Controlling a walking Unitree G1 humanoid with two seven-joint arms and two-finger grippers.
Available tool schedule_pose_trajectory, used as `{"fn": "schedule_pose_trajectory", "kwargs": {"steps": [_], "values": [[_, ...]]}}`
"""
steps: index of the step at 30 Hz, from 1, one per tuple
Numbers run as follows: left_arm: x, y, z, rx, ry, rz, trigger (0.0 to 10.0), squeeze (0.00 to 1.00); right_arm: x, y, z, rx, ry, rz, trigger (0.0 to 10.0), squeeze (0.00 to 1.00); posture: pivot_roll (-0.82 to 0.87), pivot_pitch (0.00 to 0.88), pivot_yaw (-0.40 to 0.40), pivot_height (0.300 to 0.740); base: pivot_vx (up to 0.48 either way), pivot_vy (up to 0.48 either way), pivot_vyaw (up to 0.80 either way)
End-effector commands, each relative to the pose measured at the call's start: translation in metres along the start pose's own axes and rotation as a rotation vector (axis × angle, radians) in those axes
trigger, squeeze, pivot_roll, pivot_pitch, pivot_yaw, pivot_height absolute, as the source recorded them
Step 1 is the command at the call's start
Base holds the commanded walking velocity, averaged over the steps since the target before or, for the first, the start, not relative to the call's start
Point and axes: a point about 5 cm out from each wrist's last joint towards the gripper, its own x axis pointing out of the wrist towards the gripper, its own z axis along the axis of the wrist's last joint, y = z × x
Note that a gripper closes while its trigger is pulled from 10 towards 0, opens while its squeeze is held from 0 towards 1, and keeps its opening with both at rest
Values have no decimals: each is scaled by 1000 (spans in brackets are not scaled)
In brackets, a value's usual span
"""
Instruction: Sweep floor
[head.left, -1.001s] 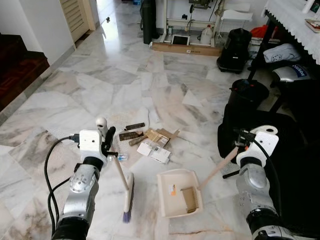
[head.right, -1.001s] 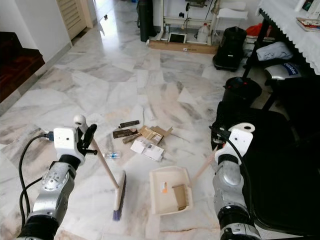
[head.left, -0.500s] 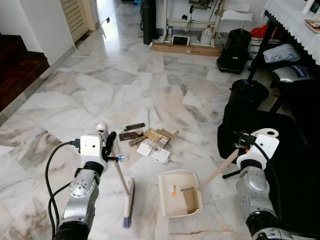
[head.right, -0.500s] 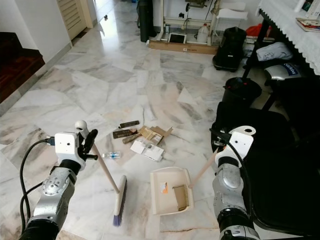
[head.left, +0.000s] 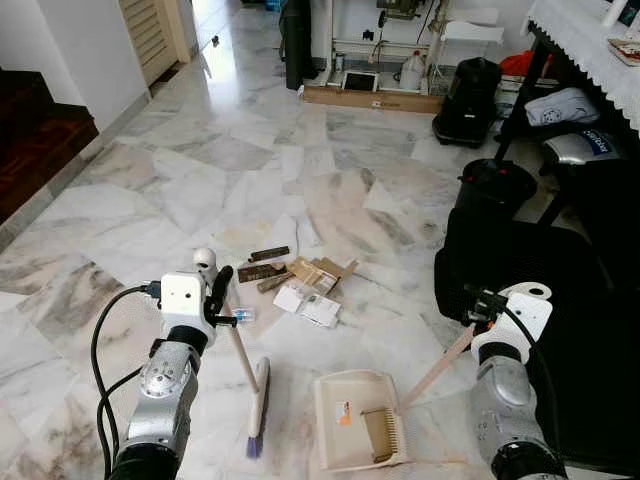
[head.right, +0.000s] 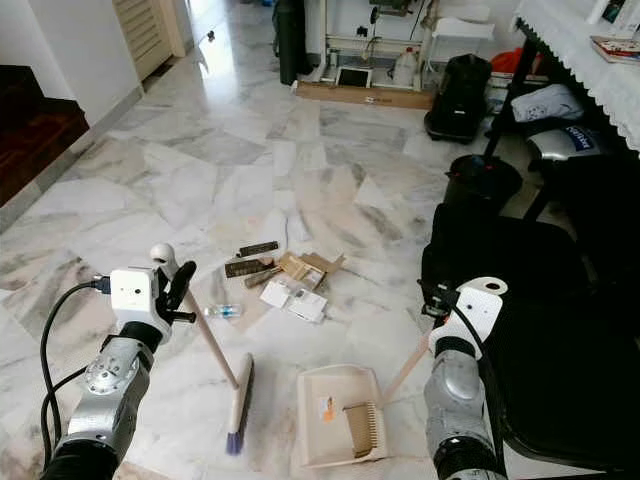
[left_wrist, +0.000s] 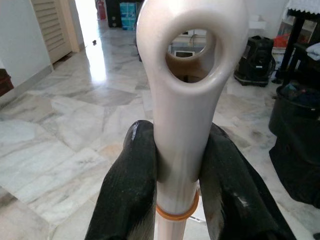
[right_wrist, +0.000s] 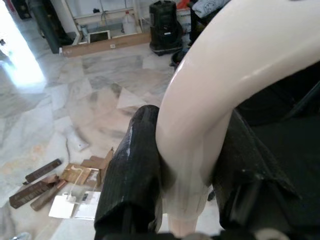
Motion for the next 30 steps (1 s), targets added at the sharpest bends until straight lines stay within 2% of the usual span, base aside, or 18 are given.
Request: {"fn": "schedule_pose_trajectory", "kwargs": {"steps": [1,10,16,22,30], "values": [[-1,-3,9,11,-48,-17,10000,0,-1,1,12,8,-73,14,10000,0,-3,0,-2,740,0,0,0],[-14,0,15,60,-68,-23,10000,0,-12,-12,16,-59,-112,45,10000,0,-11,0,6,740,0,0,0],[-21,6,18,83,-72,1,10000,0,-15,-8,24,-86,-135,104,10000,0,-10,0,9,740,0,0,0],[-28,9,16,87,-59,25,10000,0,-22,-8,26,-64,-149,62,10000,0,-32,0,20,740,0,0,0],[-17,-1,20,68,-76,23,10000,0,-18,-13,29,-71,-140,57,10000,0,-49,0,0,740,0,0,0]]}}
